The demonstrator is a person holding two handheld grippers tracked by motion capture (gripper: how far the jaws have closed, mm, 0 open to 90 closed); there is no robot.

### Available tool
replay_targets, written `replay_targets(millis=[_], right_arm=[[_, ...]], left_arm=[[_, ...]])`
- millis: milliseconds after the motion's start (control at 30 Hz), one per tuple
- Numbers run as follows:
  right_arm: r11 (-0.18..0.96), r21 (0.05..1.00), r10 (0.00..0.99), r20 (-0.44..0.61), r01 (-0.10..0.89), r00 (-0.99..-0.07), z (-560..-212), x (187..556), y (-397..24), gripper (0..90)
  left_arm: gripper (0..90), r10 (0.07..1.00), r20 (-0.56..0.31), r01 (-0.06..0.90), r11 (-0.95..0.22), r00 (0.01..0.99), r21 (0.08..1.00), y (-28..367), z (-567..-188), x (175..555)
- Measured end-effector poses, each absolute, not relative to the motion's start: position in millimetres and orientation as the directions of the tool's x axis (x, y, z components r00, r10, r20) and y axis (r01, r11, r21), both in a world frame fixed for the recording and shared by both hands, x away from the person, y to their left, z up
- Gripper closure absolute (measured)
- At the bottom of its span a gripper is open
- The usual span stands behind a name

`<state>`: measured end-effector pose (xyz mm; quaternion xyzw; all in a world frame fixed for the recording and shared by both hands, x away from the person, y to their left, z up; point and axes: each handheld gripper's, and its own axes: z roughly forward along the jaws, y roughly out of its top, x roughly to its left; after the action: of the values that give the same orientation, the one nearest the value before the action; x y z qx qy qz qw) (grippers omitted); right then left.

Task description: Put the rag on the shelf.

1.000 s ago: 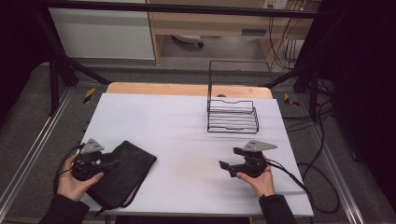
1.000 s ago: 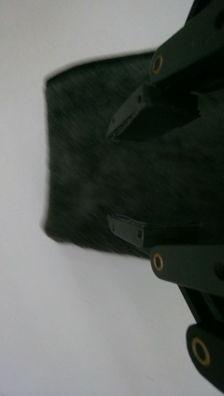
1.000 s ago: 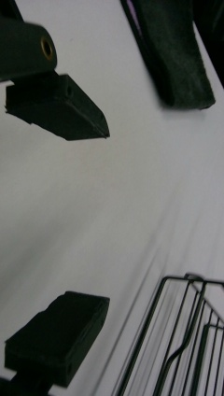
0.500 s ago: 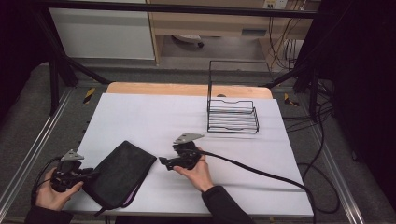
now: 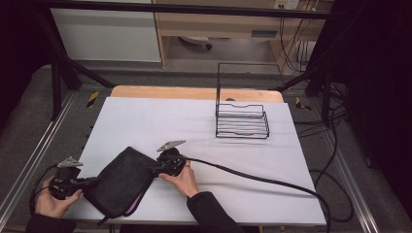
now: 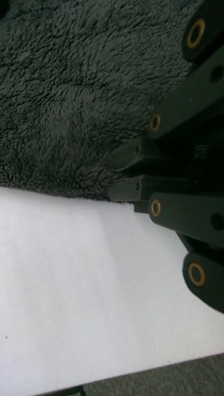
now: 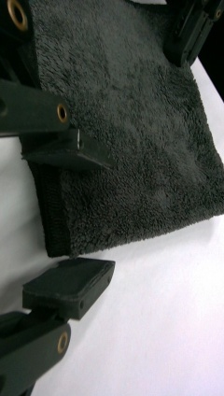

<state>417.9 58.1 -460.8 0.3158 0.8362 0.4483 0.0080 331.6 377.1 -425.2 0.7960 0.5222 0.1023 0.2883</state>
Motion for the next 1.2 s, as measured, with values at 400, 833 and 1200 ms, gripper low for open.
replay_targets(millis=[400, 833, 1200], right_arm=[[0.4, 0.708, 0.508, 0.357, 0.582, -0.784, -459.2, 415.5, 63.4, 79.1], [0.424, 0.734, 0.515, 0.287, 0.531, -0.808, -411.7, 412.7, 33.1, 80.4], [0.424, 0.698, 0.609, 0.251, 0.576, -0.753, -400.6, 403.3, -47.6, 80.2]], left_arm=[[83.5, 0.884, -0.135, 0.748, -0.287, 0.447, 0.598, 378.1, -429.9, 327.3], [84.6, 0.842, -0.231, 0.719, -0.238, 0.488, 0.653, 353.4, -413.7, 326.1], [84.5, 0.787, -0.206, 0.684, -0.337, 0.582, 0.647, 263.5, -414.6, 342.8]])
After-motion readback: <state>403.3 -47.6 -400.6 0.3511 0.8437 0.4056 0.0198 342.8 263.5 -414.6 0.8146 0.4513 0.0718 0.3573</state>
